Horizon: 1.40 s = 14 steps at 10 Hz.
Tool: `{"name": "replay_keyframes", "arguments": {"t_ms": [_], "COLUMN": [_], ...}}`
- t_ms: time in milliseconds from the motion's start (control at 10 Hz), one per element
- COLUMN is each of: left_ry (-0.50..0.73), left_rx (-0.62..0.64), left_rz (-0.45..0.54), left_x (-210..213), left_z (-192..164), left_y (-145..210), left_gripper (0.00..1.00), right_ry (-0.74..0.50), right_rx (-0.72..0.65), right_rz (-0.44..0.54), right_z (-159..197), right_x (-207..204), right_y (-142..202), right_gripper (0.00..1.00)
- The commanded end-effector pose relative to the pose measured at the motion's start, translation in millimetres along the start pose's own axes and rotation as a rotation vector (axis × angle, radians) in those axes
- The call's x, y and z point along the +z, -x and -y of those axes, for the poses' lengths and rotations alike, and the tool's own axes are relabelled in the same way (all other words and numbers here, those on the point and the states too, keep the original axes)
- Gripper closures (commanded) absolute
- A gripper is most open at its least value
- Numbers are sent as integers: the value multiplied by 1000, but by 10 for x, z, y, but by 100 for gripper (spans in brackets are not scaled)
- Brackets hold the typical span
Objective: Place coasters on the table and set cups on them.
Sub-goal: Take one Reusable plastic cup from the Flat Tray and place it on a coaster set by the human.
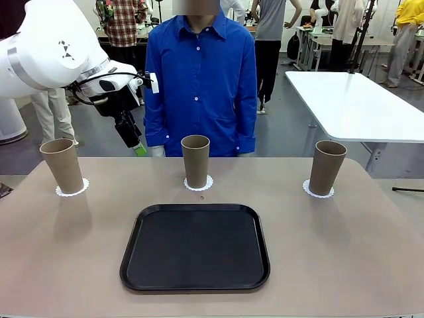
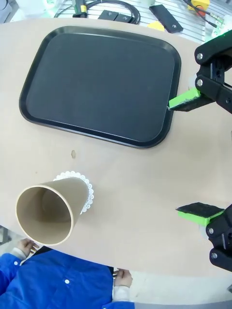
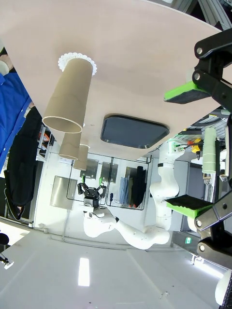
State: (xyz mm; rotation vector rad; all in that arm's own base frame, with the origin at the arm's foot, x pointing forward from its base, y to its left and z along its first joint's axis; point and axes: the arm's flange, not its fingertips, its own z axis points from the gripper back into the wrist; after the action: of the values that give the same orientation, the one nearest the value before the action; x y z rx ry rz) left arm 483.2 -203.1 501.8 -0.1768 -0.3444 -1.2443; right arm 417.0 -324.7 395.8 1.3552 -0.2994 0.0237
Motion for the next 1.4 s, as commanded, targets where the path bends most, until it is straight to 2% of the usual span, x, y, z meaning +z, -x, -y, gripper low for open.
{"name": "replay_keyframes", "arguments": {"t_ms": [0, 300, 400, 600, 900, 1100, 1300], "left_ry": [-4, 0, -54, -131, -106, -17, -81], "left_rx": [-1, 0, 100, 210, 443, 614, 723], "left_rz": [3, 0, -61, -97, -112, -103, -142], "left_x": [31, 1, 178, 428, 631, 596, 482], "left_z": [3, 0, 56, 218, 318, 318, 307], "left_y": [-2, 0, 151, 622, 1433, 1944, 2254], "left_gripper": [0, 0, 0, 0, 0, 0, 0], "right_ry": [4, 4, 4, 4, 4, 4, 4], "right_rx": [-3, -3, -3, -3, -3, -3, -3], "right_rz": [3, 3, 3, 3, 3, 3, 3], "right_z": [-7, -7, -7, -7, -7, -7, -7], "right_x": [-13, -13, -13, -13, -13, -13, -13], "right_y": [14, 14, 14, 14, 14, 14, 14], "right_gripper": [0, 0, 0, 0, 0, 0, 0]}}
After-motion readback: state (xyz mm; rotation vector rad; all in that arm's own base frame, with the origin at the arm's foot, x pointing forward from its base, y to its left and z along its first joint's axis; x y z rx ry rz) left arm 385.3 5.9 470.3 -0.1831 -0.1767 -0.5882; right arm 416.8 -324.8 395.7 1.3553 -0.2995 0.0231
